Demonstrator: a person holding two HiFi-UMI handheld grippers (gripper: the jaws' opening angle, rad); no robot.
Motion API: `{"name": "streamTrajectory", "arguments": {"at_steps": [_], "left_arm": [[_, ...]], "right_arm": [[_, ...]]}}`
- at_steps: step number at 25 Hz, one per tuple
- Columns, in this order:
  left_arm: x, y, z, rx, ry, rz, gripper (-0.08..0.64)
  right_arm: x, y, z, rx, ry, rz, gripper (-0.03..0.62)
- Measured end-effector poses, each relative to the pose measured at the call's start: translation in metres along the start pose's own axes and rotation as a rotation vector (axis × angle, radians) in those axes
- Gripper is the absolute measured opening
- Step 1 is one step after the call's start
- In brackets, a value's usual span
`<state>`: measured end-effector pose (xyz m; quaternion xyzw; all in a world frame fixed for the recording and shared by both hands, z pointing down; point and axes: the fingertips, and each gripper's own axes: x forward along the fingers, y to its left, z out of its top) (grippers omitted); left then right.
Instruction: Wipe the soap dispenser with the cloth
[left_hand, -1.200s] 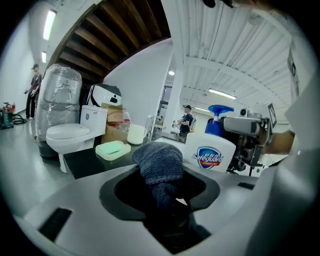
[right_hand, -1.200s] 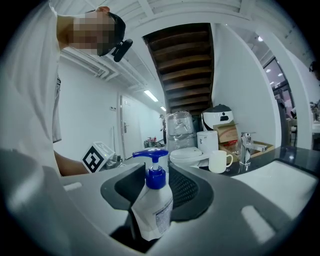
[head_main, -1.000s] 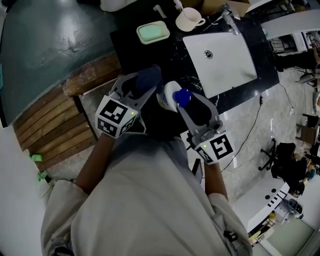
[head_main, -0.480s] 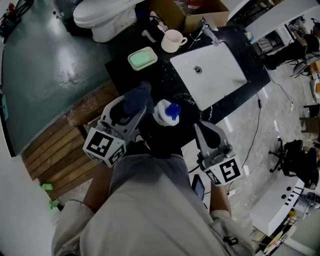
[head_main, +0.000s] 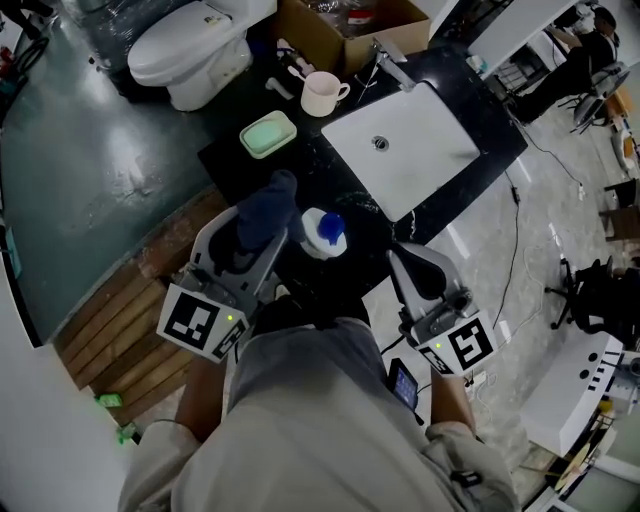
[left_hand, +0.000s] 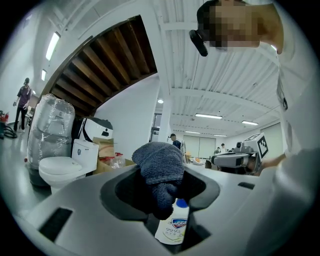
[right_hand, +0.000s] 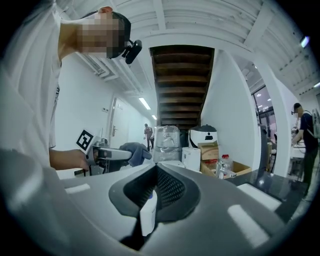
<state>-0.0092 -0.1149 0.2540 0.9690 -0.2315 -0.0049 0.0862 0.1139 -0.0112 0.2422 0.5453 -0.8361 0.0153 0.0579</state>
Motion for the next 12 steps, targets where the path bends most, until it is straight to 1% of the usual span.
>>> {"name": "streamTrajectory", "arguments": {"at_steps": [12], "left_arm": [[0.008,-0.022,0.006,-0.003,-0.007,0.015,0.179]], "right_arm": [[-0.013,-0.022,0.011,0.000,-0.011,0.022,-0.002]]}}
